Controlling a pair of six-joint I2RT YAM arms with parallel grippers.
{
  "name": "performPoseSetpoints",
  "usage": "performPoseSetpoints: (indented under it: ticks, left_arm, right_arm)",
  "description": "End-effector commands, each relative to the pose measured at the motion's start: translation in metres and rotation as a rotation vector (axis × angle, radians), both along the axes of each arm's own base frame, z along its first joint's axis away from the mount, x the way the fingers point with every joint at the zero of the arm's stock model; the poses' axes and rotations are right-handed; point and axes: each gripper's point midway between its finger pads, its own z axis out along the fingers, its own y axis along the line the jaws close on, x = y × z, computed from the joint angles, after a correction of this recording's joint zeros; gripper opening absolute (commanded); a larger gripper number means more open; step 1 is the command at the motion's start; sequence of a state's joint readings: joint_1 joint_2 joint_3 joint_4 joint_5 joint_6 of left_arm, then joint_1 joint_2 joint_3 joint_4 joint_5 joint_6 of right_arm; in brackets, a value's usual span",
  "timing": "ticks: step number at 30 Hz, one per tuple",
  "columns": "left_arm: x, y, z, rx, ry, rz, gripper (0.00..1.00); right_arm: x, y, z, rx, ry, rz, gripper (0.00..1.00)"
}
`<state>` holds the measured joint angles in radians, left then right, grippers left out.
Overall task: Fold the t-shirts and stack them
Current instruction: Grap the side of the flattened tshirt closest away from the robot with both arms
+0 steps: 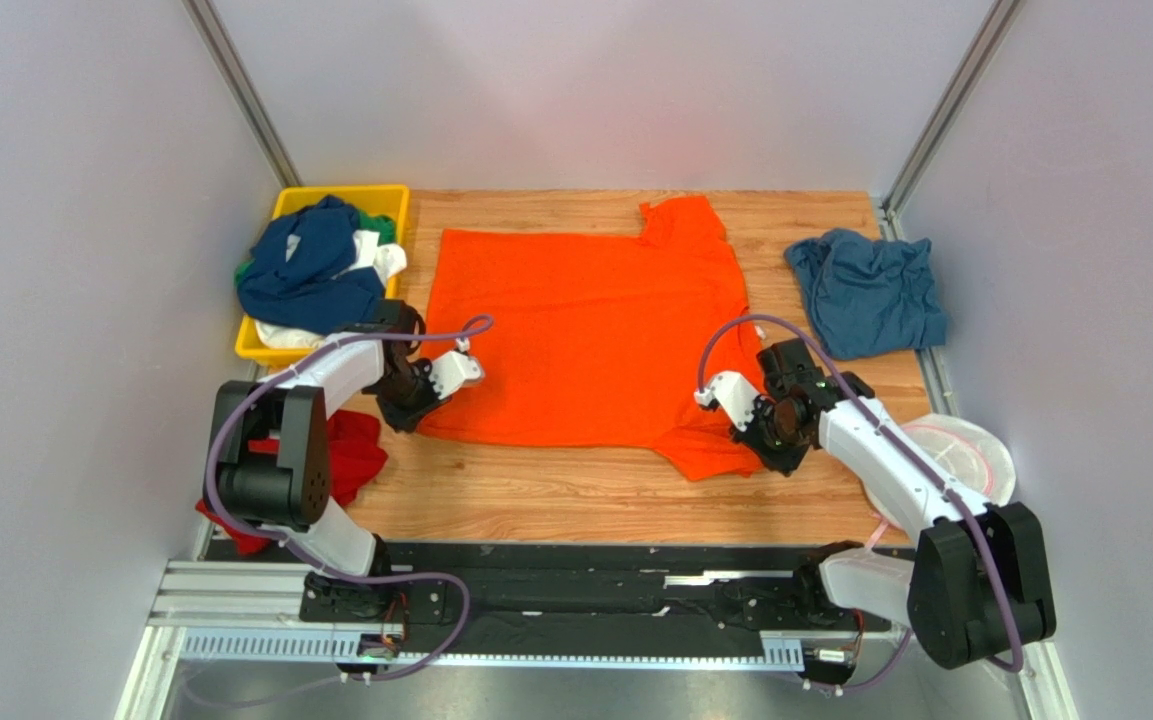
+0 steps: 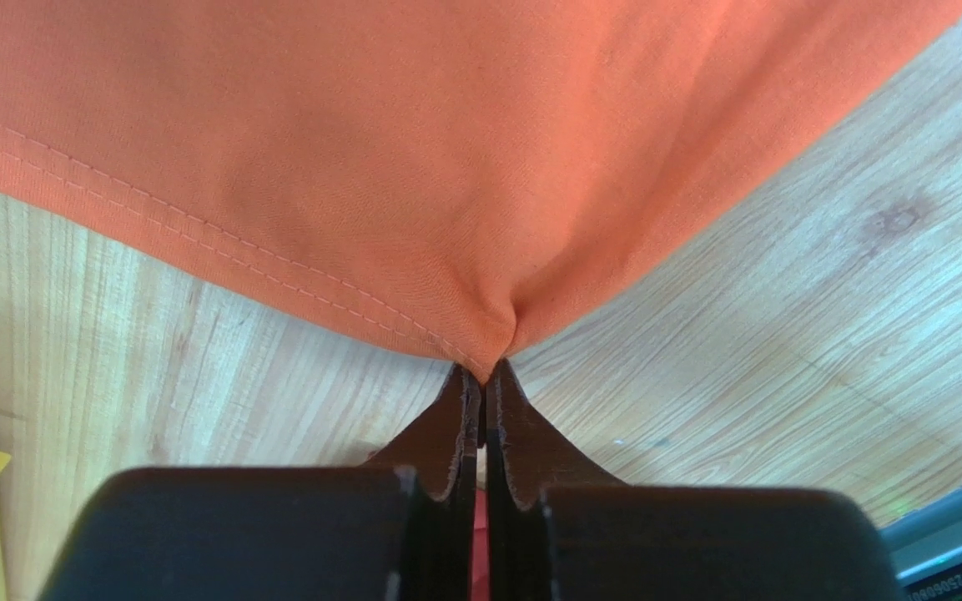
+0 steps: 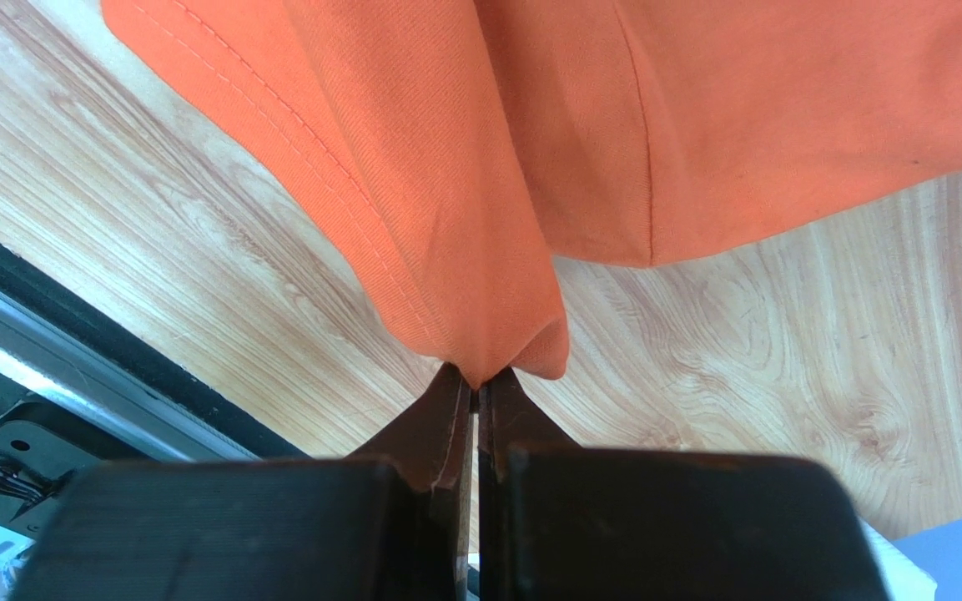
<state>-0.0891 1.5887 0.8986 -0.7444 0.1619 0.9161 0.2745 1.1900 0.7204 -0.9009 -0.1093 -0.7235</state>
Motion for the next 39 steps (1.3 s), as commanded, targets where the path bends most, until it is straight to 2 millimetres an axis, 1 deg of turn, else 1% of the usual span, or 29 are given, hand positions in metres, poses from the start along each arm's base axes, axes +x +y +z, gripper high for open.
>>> performPoseSetpoints:
  ticks: [1, 8, 13, 17, 18, 20, 21, 24, 25, 28, 31, 32, 34, 35, 37, 38, 39]
  left_arm:
    - [-0.001, -0.008, 0.007, -0.053, 0.001, 0.01, 0.0]
    - [0.002, -0.012, 0.026, -0.078, -0.062, 0.049, 0.0]
    - [0.002, -0.017, 0.049, -0.12, -0.14, 0.096, 0.0]
    - [-0.002, -0.02, 0.068, -0.15, -0.203, 0.121, 0.0]
    - [-0.003, -0.021, 0.076, -0.16, -0.233, 0.128, 0.0]
    - [-0.008, -0.021, 0.083, -0.171, -0.254, 0.13, 0.0]
    - [-0.008, -0.022, 0.092, -0.177, -0.286, 0.132, 0.0]
    - [-0.011, -0.021, 0.103, -0.179, -0.32, 0.129, 0.0]
    - [-0.011, -0.02, 0.105, -0.178, -0.328, 0.13, 0.0]
    - [-0.007, -0.019, 0.109, -0.17, -0.337, 0.126, 0.0]
    - [0.002, -0.019, 0.112, -0.164, -0.338, 0.13, 0.0]
    - [0.005, -0.02, 0.113, -0.168, -0.337, 0.127, 0.0]
    - [0.014, -0.021, 0.114, -0.172, -0.332, 0.127, 0.0]
    - [0.019, -0.023, 0.115, -0.178, -0.335, 0.127, 0.0]
    - [0.032, -0.024, 0.112, -0.179, -0.325, 0.13, 0.0]
    - [0.036, -0.024, 0.104, -0.172, -0.298, 0.134, 0.0]
    - [0.042, -0.024, 0.106, -0.17, -0.301, 0.135, 0.0]
  right_arm:
    - [0.007, 0.001, 0.015, 0.01, -0.045, -0.003, 0.0]
    - [0.0, 0.004, 0.03, 0.036, -0.057, -0.01, 0.0]
    - [-0.005, 0.006, 0.038, 0.062, -0.071, -0.027, 0.0]
    - [-0.007, 0.006, 0.056, 0.078, -0.102, -0.037, 0.0]
    - [-0.004, 0.007, 0.064, 0.086, -0.125, -0.038, 0.0]
    - [-0.004, 0.007, 0.073, 0.09, -0.146, -0.043, 0.0]
    - [-0.002, 0.007, 0.079, 0.095, -0.164, -0.046, 0.0]
    - [0.0, 0.006, 0.088, 0.093, -0.18, -0.051, 0.0]
    - [0.003, 0.007, 0.094, 0.098, -0.196, -0.049, 0.0]
    - [0.009, 0.008, 0.104, 0.102, -0.216, -0.051, 0.0]
    - [0.017, 0.009, 0.109, 0.095, -0.228, -0.055, 0.0]
    - [0.025, 0.009, 0.114, 0.093, -0.244, -0.059, 0.0]
    - [0.032, 0.01, 0.119, 0.09, -0.259, -0.056, 0.0]
    - [0.04, 0.011, 0.122, 0.088, -0.268, -0.055, 0.0]
    - [0.049, 0.013, 0.126, 0.085, -0.277, -0.051, 0.0]
    - [0.058, 0.016, 0.13, 0.083, -0.278, -0.051, 0.0]
    - [0.064, 0.017, 0.132, 0.082, -0.283, -0.048, 0.0]
